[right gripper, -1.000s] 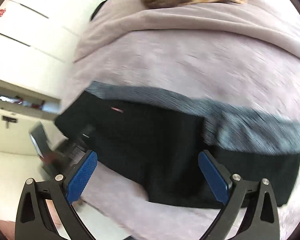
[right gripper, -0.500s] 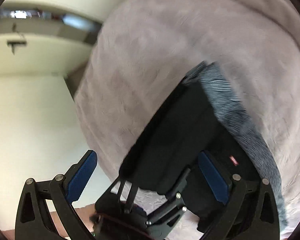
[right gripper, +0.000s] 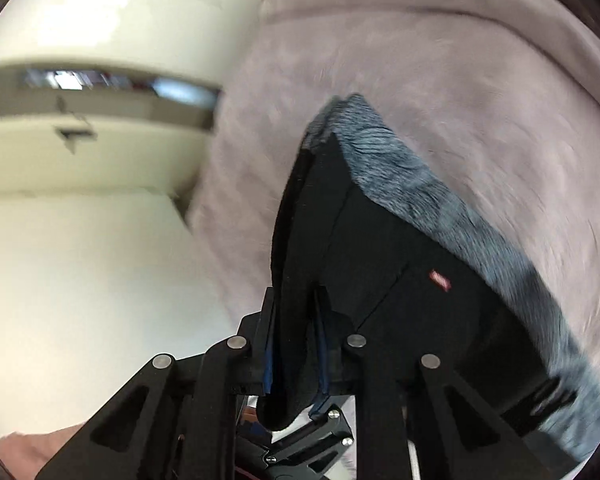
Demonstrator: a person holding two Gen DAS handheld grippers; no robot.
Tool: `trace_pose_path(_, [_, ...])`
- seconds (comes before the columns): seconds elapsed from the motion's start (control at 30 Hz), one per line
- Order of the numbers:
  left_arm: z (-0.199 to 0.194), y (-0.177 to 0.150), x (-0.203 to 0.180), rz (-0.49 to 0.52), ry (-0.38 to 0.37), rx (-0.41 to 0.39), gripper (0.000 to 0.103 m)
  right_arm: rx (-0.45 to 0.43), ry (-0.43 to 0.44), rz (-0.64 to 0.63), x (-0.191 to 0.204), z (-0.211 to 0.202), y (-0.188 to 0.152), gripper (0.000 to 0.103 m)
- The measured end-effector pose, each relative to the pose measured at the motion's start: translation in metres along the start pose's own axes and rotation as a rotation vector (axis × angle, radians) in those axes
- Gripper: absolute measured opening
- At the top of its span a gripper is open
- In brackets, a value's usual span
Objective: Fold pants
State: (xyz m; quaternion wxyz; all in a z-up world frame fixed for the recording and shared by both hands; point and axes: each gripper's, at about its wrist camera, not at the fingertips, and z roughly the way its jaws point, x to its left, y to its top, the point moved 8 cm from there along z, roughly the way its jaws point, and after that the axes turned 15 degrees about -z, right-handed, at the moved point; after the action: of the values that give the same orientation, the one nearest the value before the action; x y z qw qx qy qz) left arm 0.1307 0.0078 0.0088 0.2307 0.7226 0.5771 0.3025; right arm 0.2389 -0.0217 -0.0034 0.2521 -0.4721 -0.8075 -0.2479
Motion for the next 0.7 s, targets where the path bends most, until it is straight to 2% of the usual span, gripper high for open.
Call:
trace_pose_path(0.1, [-0.032,0.019,-0.041,0.072,-0.064,-0.050,0.037,-0.182,0.096,0.056,-0.010,-0.065,-0.042,0.018])
trace_pose_path(0.17, [-0.051,0.026,-0.074,0.114,-0.122,-0.065,0.037,-0.276,0.128,0.082,-0.018,-0.098,-0.071,0.018])
trace_pose_path(0.3, [-0.081,0.027,-0.152,0.215,-0.243,-0.069,0.037,-0.467,0.146,0.140,-0.046,-0.158,-0.151,0.018])
trace_pose_path(0.43, [-0.090,0.004,-0.233,0.346,-0.340,-0.037,0.037,-0.607,0.143,0.268,-0.095,-0.196,-0.243,0.018])
trace_pose_path(0.57, [-0.075,-0.040,-0.300,0.459,-0.386,0.029,0.037,-0.667,0.110,0.403,-0.155,-0.195,-0.321,0.018])
trace_pose_path(0.7, [-0.047,-0.074,-0.334,0.503,-0.371,0.143,0.037,-0.652,0.096,0.517,-0.205,-0.150,-0.366,0.018])
